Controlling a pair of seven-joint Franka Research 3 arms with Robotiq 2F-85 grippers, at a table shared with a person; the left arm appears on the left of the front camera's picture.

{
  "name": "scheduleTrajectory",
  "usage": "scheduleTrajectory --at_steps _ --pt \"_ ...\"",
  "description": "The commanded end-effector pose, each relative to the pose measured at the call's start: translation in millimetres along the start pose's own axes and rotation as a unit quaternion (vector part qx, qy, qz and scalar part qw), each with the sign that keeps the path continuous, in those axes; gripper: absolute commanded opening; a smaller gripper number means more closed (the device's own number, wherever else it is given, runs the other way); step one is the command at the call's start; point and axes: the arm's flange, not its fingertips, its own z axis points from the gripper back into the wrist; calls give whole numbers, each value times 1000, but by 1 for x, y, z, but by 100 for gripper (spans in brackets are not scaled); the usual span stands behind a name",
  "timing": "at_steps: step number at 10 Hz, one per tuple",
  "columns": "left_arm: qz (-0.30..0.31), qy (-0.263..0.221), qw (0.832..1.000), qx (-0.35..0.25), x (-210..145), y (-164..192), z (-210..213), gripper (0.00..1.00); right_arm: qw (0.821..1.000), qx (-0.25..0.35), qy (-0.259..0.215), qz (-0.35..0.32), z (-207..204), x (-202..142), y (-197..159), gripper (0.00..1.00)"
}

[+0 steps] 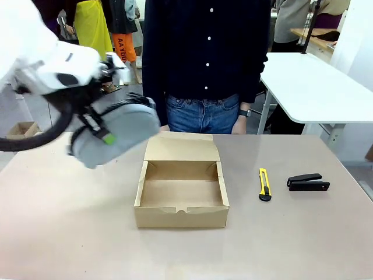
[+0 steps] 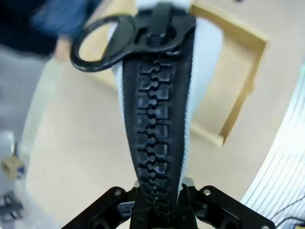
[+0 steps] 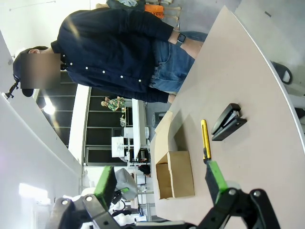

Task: Pack the items into the box.
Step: Pick up the item specified by the human and place it in the Mailer Box.

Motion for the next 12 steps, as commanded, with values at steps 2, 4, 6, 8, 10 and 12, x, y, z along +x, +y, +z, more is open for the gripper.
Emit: scheduleTrajectory --at_steps 2,4,6,8,10,12 --pt "-131 37 990 -21 42 -19 -49 0 1000 13 -8 14 -1 3 2 100" --pt "-182 60 980 -60 65 -43 -85 0 1000 13 -8 14 -1 3 2 100" --pt "-69 94 992 -56 79 -48 -112 0 1000 13 -8 14 -1 3 2 100" --pt "-163 62 983 -65 63 -58 -100 0 1000 13 -8 14 -1 3 2 100" --pt "-140 75 985 -68 71 -58 -114 6 1000 13 -8 14 -1 3 2 100" --pt "-192 54 979 -36 86 -61 -123 6 1000 13 -8 14 -1 3 2 100"
